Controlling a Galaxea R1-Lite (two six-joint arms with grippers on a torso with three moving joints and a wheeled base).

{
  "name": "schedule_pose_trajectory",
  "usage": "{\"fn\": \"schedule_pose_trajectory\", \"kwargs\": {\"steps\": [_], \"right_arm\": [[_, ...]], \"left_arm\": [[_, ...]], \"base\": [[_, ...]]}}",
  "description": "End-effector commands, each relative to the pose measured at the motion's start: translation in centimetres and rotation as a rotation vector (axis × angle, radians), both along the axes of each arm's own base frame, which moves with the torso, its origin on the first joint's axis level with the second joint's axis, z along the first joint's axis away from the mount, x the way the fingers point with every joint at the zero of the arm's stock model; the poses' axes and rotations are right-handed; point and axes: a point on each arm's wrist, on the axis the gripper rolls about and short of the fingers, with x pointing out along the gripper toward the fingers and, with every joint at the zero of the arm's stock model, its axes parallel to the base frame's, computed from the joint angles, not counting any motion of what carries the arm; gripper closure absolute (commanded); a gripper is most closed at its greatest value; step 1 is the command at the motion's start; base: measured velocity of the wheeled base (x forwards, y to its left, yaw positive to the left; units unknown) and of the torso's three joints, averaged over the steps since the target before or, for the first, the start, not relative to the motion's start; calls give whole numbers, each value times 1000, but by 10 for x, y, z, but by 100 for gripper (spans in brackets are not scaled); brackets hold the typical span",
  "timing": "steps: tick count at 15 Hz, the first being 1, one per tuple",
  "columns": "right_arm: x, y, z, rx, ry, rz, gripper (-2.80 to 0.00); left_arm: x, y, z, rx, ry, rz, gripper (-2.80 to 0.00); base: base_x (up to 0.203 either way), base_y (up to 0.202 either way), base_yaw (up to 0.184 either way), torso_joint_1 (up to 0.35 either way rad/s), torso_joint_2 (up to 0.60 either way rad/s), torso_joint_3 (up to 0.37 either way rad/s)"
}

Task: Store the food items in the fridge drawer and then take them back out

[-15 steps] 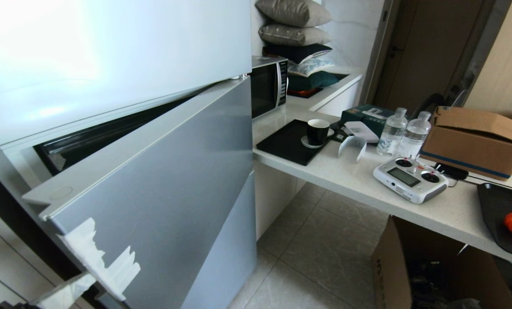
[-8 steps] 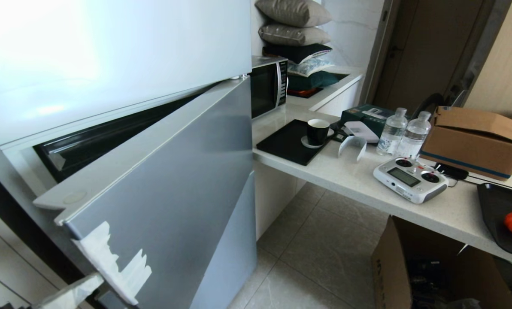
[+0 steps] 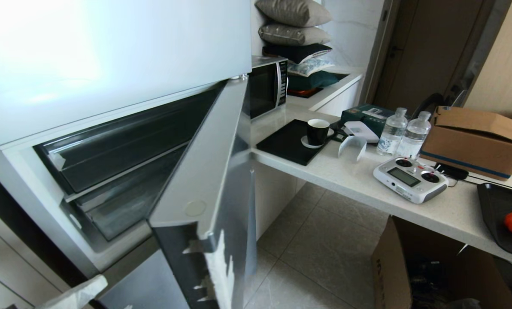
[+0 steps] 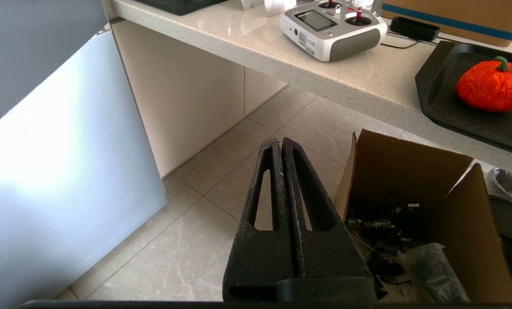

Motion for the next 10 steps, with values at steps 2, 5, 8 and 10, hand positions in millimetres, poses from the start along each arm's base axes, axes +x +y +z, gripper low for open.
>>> {"fn": "schedule_pose_trajectory", "kwargs": {"steps": [2,5,8,10], "right_arm": [[0,0,0,0,0,0,0],[0,0,0,0,0,0,0],[0,0,0,0,0,0,0],[0,0,0,0,0,0,0]], "left_arm": [[-7,1,3,-3,-49,31,0],[-17,6,10,44,-137,232,0],[-31,13,5,250,-145,483,0],[-48,15,-4,380,-138,511,0]], "base": [[0,0,0,0,0,0],[0,0,0,0,0,0],[0,0,0,0,0,0],[0,0,0,0,0,0]]}}
